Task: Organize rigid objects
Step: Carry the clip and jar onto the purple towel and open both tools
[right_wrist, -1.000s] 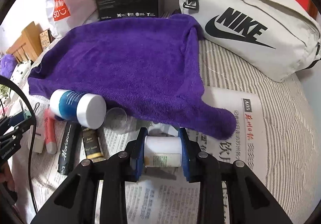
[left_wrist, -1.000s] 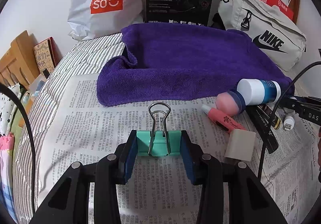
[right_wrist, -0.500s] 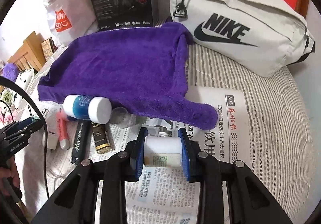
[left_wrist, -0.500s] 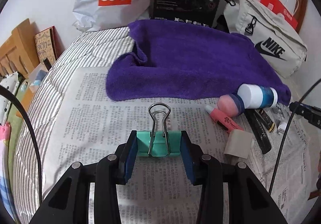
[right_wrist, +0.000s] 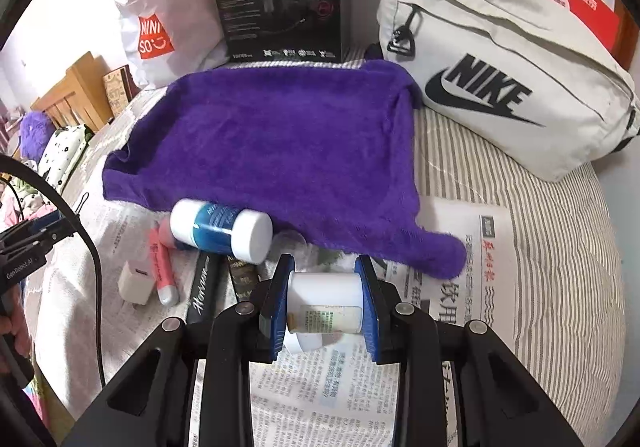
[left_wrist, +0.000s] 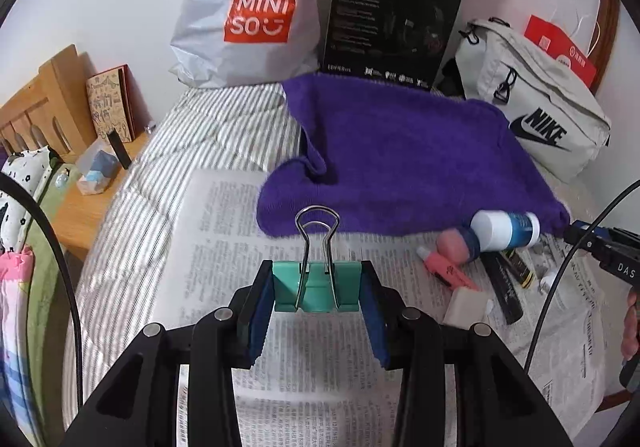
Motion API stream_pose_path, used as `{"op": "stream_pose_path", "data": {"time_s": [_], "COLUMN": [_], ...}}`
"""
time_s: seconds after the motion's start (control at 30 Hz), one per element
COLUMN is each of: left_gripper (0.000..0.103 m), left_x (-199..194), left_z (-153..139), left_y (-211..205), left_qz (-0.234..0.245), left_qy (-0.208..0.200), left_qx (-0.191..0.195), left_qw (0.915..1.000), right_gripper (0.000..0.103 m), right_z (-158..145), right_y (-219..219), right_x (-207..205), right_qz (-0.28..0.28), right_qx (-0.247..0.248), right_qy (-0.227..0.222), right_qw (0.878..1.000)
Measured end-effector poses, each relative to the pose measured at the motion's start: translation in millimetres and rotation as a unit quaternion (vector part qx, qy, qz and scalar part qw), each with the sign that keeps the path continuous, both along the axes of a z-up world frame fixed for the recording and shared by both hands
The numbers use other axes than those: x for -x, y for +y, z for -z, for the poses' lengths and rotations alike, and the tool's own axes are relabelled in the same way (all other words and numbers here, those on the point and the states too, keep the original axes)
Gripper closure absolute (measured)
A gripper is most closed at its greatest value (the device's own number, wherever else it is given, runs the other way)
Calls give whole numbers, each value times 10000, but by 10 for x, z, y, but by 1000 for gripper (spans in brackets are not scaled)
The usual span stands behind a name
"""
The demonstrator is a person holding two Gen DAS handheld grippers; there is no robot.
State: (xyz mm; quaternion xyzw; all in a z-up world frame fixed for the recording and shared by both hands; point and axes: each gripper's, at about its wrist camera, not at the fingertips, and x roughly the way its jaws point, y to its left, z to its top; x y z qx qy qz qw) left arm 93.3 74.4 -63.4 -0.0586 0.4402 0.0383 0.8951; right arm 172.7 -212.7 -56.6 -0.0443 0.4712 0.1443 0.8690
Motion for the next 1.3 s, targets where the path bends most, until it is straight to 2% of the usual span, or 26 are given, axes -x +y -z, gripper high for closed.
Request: {"op": "stream_pose_path", "data": {"time_s": [0.27,0.7,0.97,1.3], "left_gripper": [64,64,64,64], "left_x": [-244,-806,-1159,-1579], "left_z": [-211,-346,-262,-1], "left_y": [34,-26,-88,-111], "left_qz": [42,334,483,551], "left_qy": [-117,-217,-218,-25], "left_qx": [15,51,79,287], "left_qw": [9999,9992,9986,9981], "right_gripper": [72,72,72,72], "right_z": [-168,-269,-158,93], "right_y": [25,-27,8,200], "right_x": [-215,-647,-977,-1501], "right_qz": [-14,38,-71,-294], "right_qx": [-61,-144,-92,107], "right_qy": [-84,-165,-114,-70], "right_qw": [9999,9998,9999,9995]}}
